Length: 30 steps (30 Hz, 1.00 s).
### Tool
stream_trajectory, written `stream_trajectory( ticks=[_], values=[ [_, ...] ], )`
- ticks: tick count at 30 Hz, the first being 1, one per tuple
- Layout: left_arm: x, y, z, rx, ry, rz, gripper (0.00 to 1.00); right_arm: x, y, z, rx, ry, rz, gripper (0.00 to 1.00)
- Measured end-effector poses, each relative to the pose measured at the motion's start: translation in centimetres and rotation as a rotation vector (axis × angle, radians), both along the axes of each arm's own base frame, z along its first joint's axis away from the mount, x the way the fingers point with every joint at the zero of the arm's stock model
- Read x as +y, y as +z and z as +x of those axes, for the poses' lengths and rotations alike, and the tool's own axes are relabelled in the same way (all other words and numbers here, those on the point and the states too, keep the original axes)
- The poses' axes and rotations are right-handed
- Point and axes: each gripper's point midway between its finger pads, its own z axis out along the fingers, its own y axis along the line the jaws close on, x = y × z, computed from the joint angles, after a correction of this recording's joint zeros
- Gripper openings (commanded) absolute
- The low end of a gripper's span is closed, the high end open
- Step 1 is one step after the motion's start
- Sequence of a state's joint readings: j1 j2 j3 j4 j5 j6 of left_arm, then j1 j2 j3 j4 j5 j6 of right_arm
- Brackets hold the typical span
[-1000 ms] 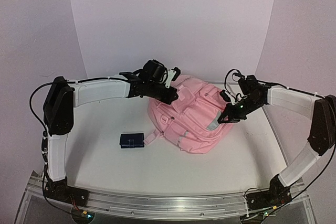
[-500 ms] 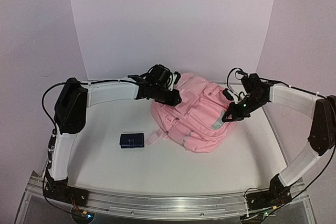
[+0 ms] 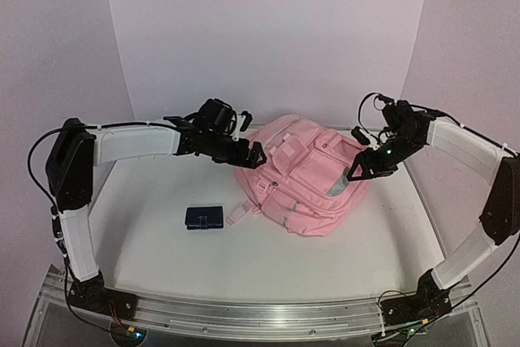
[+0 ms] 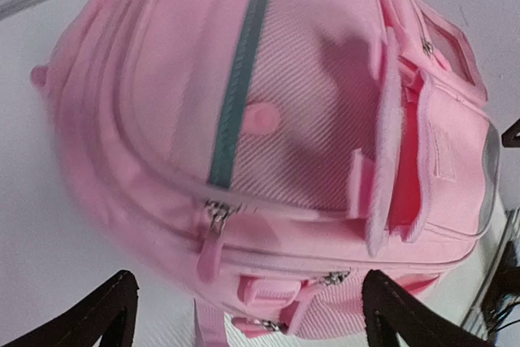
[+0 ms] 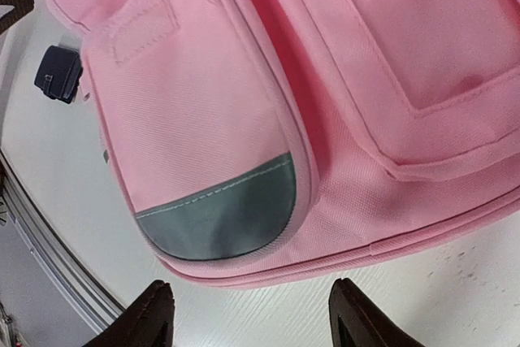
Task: Pack the student bag
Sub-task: Pick up the personal item from the center of the board.
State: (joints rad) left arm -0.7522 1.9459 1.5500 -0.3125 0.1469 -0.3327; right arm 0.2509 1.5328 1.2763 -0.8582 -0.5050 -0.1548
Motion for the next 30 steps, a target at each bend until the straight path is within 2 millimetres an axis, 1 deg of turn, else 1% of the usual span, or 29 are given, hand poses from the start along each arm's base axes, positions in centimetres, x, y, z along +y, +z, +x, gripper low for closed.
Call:
stream_trajectory(
  ticks=[4,7,12,14,17,21,24,27,30],
  values=[
    [3.3,0.7,-2.0,0.032,0.063,-0.032,1.0,0.4,2.7,0.9,-0.062,0.01,0.023,0.74],
    [5.8,0.0,-4.0,0.082,0.129,-0.054,1.0,0.9,4.0,1.3,-0.091,0.02,0.046,0.79],
    [10.9,-3.6,-7.6,0.207,0.285,-0.091,1.0,2.4,4.8,1.1,-0.103,0.063,0.068,0.81],
    [13.5,-5.5,-9.1,0.262,0.367,-0.091,1.0,3.4,4.7,0.9,-0.096,0.091,0.075,0.81],
    [16.0,-6.9,-10.5,0.306,0.459,-0.096,0.99,4.7,4.0,0.6,-0.073,0.126,0.079,0.81],
    [17.8,-7.7,-11.5,0.344,0.544,-0.13,0.89,6.3,2.7,0.1,-0.033,0.163,0.08,0.81],
    [19.1,-8.8,-12.1,0.378,0.598,-0.143,0.81,7.3,2.1,-0.2,-0.006,0.185,0.091,0.82],
    [20.0,-10.1,-12.4,0.408,0.641,-0.148,0.73,8.2,2.1,-0.7,0.005,0.207,0.112,0.82],
    [20.3,-10.6,-12.1,0.422,0.655,-0.175,0.65,8.8,2.6,-0.9,0.0,0.226,0.131,0.83]
  ],
)
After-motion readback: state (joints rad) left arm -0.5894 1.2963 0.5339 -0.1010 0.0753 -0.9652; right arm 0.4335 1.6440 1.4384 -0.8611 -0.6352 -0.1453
